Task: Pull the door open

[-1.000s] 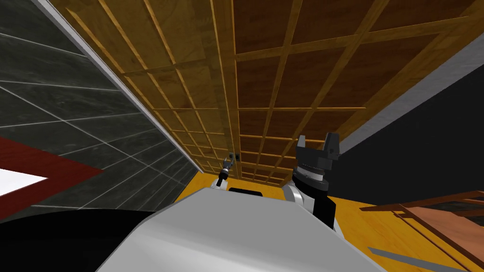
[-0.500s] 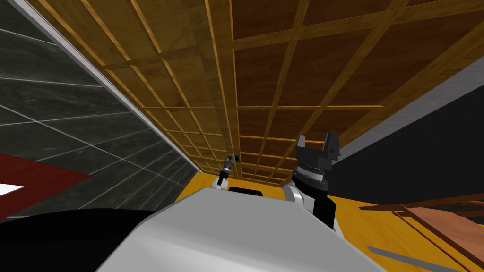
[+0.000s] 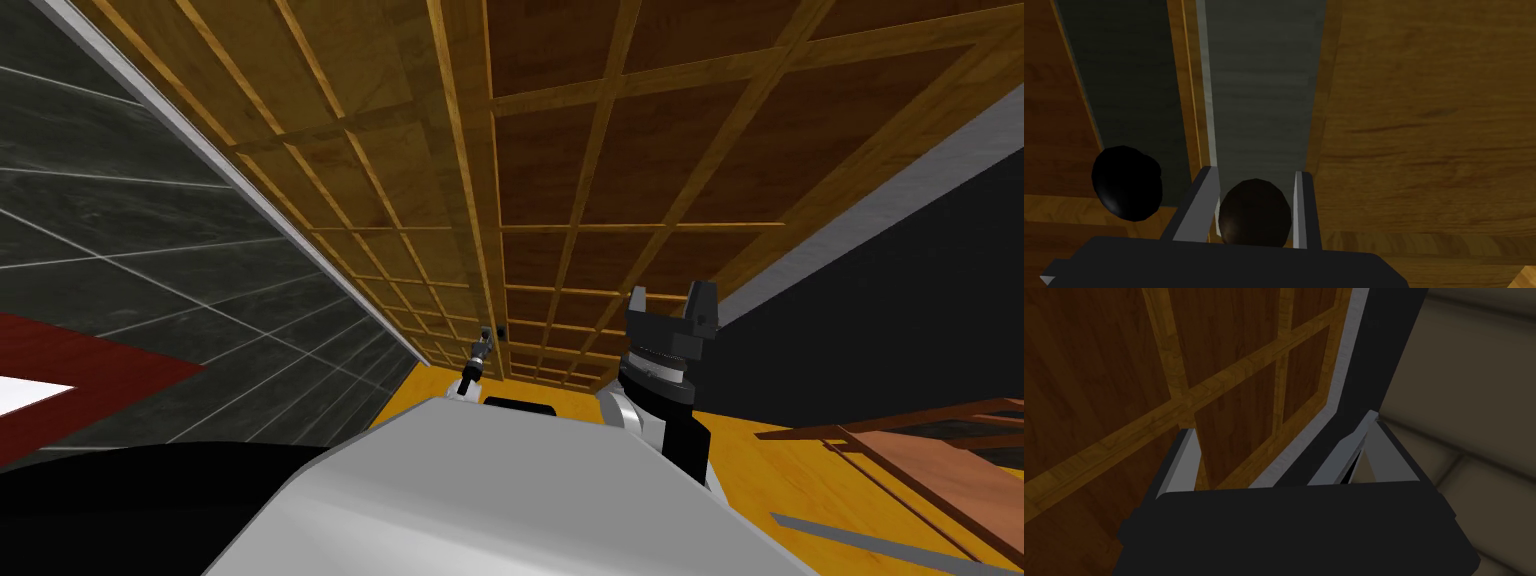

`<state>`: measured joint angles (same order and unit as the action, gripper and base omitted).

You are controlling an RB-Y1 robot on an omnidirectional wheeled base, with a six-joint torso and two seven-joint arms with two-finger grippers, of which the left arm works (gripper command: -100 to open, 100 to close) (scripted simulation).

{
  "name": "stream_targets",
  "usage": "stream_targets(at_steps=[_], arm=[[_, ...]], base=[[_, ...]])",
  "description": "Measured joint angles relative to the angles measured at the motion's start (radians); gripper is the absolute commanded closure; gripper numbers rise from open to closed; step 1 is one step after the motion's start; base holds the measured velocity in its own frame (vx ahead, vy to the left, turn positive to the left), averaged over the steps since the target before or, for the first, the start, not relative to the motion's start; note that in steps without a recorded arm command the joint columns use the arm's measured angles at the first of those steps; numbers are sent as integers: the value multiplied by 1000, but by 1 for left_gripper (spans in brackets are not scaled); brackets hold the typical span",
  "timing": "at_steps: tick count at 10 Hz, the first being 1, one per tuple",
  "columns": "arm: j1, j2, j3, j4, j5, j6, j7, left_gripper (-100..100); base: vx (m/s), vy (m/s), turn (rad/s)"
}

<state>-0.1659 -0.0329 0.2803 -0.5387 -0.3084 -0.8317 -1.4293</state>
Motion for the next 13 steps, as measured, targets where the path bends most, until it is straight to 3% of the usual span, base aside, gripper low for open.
stream_targets(at_steps=[2, 3, 4, 6, 9, 11, 13], arm=[[36, -2, -2, -21, -2, 11, 8, 100], [53, 11, -3, -13, 0, 18, 25, 100], [100, 1, -11, -65, -5, 48, 42, -100], [130, 21, -14, -72, -8, 58, 54, -100], [148, 64, -19, -65, -9, 40, 71, -100], [128, 105, -24, -45, -6, 18, 97, -100], [113, 130, -35, -57, -7, -7, 123, -100]], base=[[-134, -24, -4], [-184, -33, 12], [-191, -36, -4], [-201, -71, -39], [-181, -55, -103], [-138, 39, -123], [-136, 79, -142]])
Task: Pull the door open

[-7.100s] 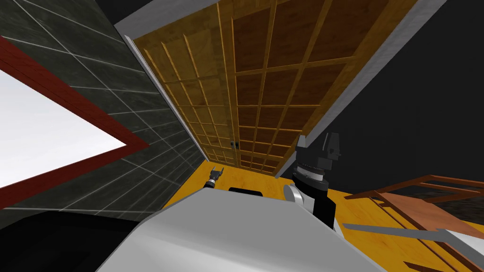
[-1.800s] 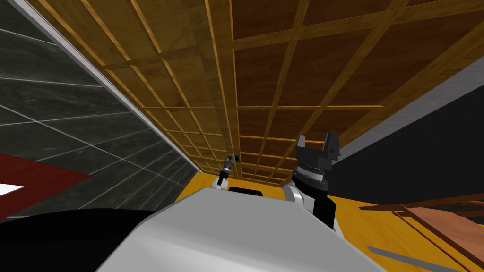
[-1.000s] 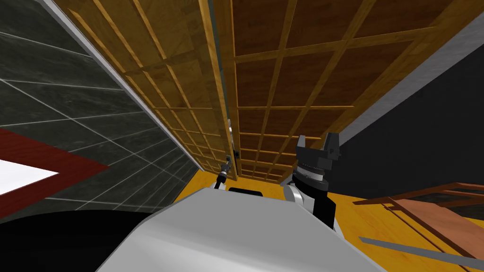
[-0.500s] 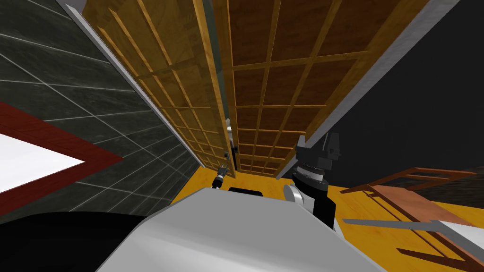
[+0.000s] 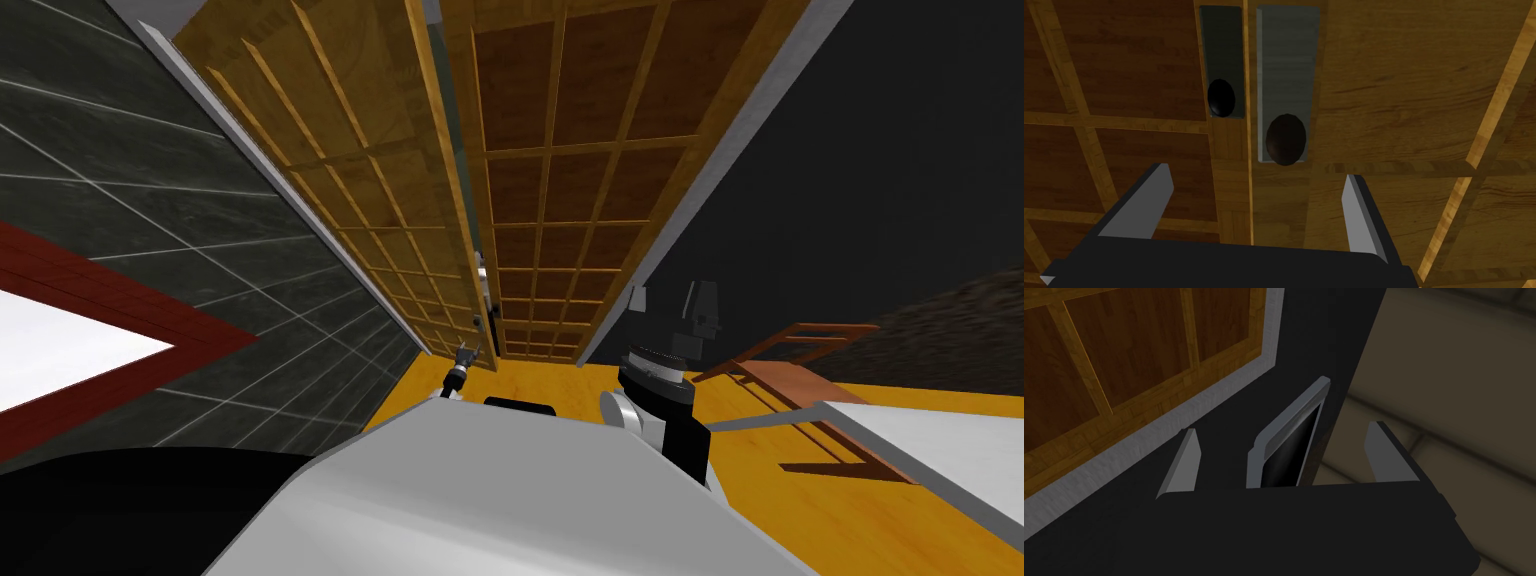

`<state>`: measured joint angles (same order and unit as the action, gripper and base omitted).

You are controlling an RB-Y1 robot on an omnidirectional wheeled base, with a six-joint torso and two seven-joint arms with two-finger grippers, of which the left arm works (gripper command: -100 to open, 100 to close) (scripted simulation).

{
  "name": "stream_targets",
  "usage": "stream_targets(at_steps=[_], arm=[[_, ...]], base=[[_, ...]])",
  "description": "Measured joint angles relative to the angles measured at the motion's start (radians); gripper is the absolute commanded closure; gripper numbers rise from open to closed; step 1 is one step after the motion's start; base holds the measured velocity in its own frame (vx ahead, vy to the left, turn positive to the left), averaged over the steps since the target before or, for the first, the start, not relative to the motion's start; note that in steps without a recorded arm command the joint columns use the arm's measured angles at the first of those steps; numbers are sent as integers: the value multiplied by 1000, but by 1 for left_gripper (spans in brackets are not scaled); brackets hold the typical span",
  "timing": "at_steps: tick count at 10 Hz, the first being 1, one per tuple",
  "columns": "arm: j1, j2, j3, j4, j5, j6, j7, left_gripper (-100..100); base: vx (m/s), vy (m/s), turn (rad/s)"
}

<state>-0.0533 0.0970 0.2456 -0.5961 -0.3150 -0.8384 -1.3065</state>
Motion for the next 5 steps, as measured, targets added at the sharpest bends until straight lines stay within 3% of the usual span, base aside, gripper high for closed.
stream_targets(at_steps=[3, 4, 5], arm=[[-44, 35, -13, 11, 3, -51, 37, -100], [-47, 36, -13, 12, 3, -55, 40, -100], [7, 48, -16, -60, 3, -24, 62, -100]], base=[[-75, 83, -82], [-34, 16, -42], [-36, 11, -15]])
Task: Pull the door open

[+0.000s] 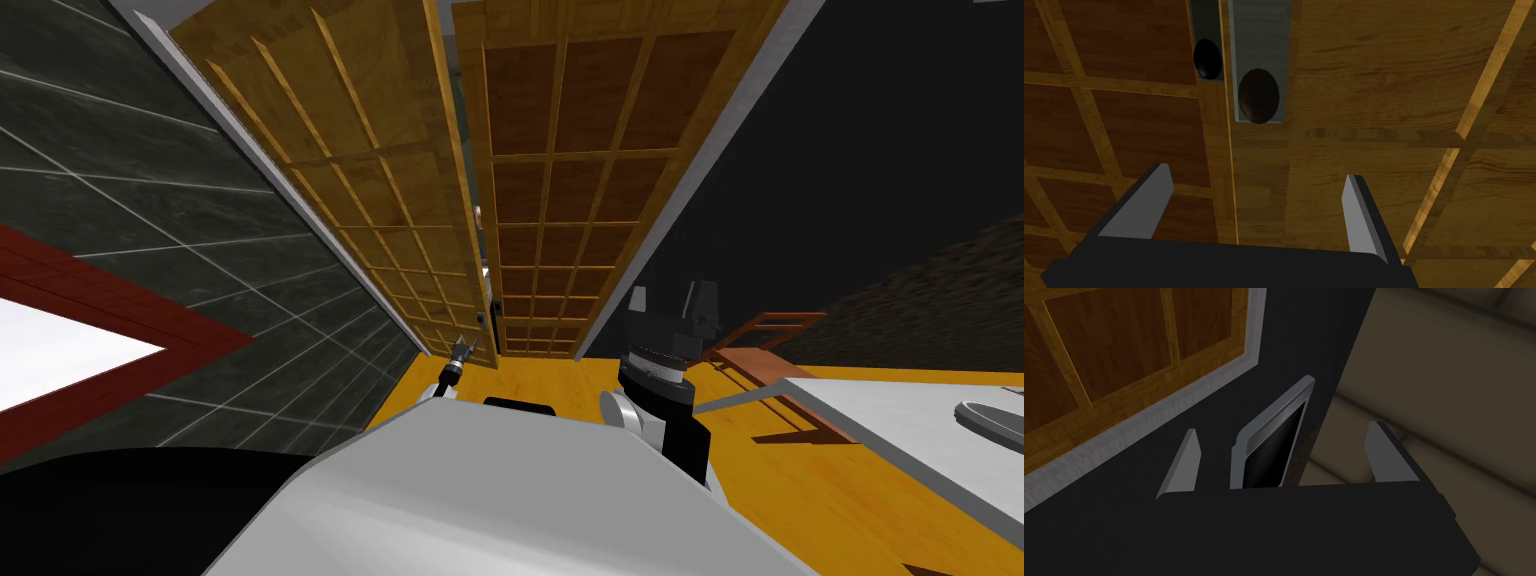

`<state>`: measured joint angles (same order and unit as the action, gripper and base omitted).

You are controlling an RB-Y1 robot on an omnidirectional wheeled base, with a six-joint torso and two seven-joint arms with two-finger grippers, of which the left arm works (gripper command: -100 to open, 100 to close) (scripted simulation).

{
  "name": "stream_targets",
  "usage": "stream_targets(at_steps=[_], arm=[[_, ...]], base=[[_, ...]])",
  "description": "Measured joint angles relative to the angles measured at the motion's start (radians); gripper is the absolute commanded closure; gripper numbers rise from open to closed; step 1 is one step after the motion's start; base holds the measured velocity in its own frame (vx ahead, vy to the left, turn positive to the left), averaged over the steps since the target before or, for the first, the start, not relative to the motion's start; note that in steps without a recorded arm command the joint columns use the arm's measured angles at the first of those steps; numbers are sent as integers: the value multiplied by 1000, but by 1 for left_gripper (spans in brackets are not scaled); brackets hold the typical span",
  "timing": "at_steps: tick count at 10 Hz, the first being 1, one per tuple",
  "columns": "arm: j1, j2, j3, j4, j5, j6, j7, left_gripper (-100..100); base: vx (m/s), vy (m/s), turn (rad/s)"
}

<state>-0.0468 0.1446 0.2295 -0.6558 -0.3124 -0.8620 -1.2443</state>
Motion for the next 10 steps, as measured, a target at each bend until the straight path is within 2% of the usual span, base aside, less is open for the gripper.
stream_targets(at_steps=[1, 2, 3, 4, 5, 6, 7, 8, 9, 10], arm=[[-10, 11, 10, 18, 7, -6, 3, -100], [-19, 15, 15, 44, 11, -23, -2, -100], [-23, 15, 17, 67, 12, -30, -6, -100], [-2, 30, 18, 51, 14, -21, 9, -100], [-1, 35, 23, 67, 18, -25, 12, -100], [-6, 36, 26, 82, 20, -33, 8, -100], [-10, 51, 37, 117, 30, -50, 6, -100], [18, 62, 40, 77, 33, -40, 22, -100], [6, 72, 45, 101, 38, -44, 27, -100], [0, 79, 48, 103, 41, -46, 30, -100]], base=[[-13, 2, -3], [0, 0, 0], [12, -9, -53], [12, -4, -20], [5, 0, 3], [63, -25, -135], [144, -24, -154], [117, -32, -27], [127, -41, -86], [191, -47, -87]])
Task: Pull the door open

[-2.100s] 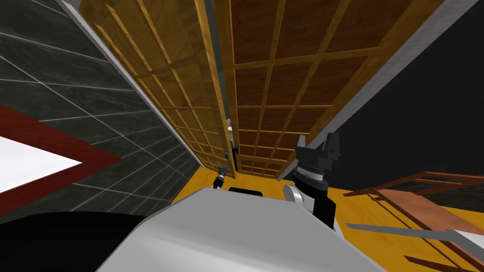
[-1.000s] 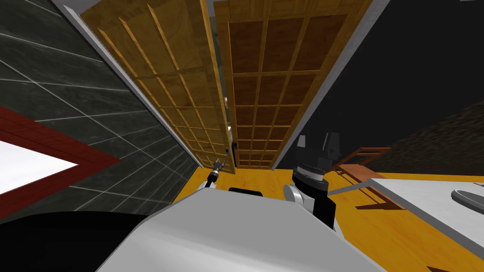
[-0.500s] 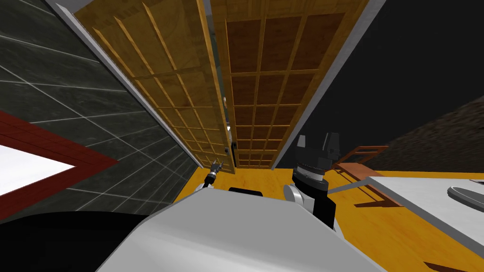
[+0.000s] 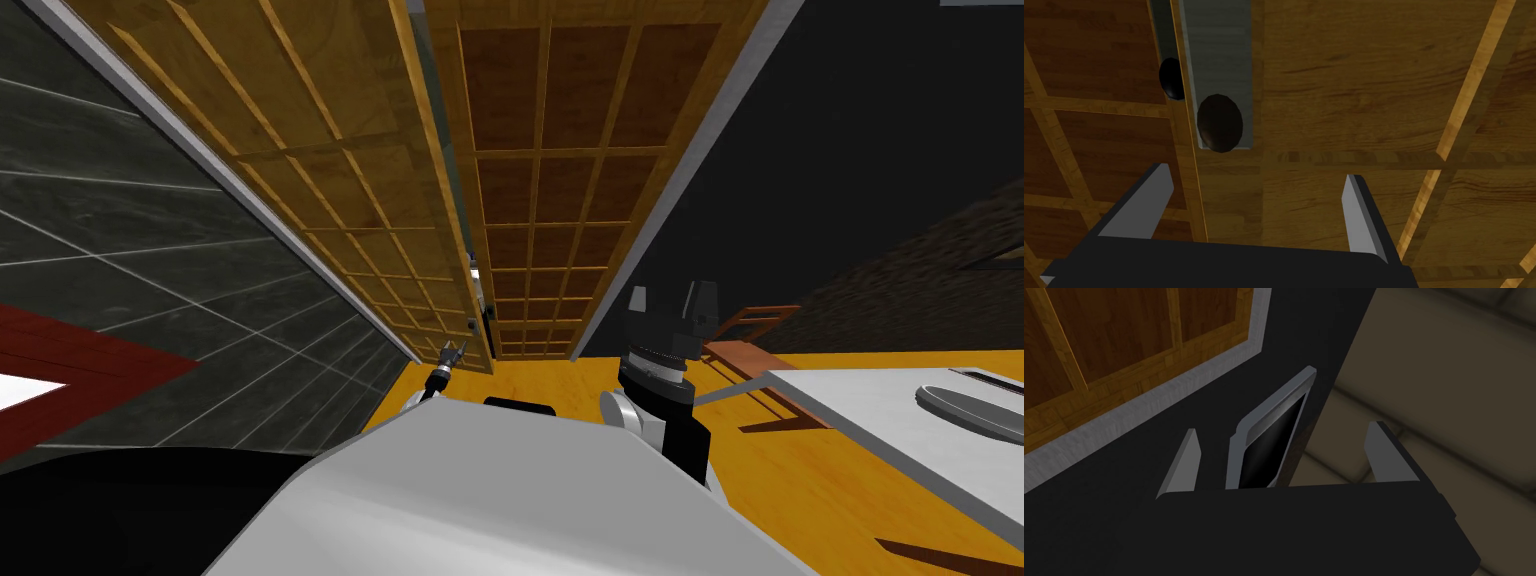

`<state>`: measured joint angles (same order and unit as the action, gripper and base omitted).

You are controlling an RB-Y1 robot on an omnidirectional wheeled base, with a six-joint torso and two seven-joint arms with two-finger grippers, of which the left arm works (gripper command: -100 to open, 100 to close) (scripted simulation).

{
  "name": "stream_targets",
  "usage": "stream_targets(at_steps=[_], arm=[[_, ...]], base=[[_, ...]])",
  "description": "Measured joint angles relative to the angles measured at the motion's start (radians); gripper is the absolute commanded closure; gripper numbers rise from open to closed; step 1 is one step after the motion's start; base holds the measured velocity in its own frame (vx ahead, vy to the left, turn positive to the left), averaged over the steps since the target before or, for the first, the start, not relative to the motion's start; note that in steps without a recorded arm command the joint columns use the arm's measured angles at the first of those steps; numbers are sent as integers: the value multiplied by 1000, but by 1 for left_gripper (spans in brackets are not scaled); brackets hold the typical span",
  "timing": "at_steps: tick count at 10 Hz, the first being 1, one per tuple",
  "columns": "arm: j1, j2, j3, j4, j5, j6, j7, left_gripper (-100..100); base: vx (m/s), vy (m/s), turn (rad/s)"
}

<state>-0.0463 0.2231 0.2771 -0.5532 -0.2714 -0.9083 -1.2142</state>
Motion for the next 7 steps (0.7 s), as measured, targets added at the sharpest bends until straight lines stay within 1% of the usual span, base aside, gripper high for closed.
stream_targets(at_steps=[2, 3, 4, 5, 7], arm=[[-22, 9, 5, 20, 6, -12, 2, -100], [-18, 5, 3, -4, 6, -5, 5, -100], [-31, 9, 3, -1, 7, -6, 7, -100], [-34, 9, 3, -1, 7, -8, 8, 100], [-32, 7, 2, -2, 6, -8, 7, 100]], base=[[202, -39, -94], [211, -40, -101], [96, -20, -18], [-15, 1, 14], [-35, 3, -5]])
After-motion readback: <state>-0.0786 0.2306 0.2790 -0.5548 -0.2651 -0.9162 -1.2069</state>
